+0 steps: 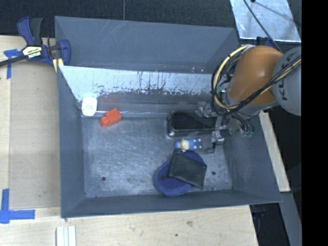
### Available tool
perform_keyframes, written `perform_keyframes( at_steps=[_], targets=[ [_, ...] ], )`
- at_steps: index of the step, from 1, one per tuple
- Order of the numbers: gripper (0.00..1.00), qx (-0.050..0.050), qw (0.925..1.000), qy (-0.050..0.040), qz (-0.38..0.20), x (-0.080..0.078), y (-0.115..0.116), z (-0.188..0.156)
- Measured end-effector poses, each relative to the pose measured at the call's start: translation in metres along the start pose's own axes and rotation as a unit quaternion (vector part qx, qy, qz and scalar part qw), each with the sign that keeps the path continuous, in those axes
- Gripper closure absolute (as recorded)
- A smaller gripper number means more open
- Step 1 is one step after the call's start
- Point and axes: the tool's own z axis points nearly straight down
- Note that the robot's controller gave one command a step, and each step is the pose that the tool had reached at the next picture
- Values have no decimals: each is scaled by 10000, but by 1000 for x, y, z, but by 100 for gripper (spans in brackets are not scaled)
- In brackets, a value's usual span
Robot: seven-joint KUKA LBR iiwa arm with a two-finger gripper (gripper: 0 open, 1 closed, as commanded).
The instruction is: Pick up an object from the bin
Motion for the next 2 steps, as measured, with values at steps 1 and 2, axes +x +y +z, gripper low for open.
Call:
perform_keyframes(
  at_steps=[1,2],
  targets=[
    [0,44,9997,-9,245,-32,30,15],
    [100,47,9997,-71,247,-35,29,11]
  ],
)
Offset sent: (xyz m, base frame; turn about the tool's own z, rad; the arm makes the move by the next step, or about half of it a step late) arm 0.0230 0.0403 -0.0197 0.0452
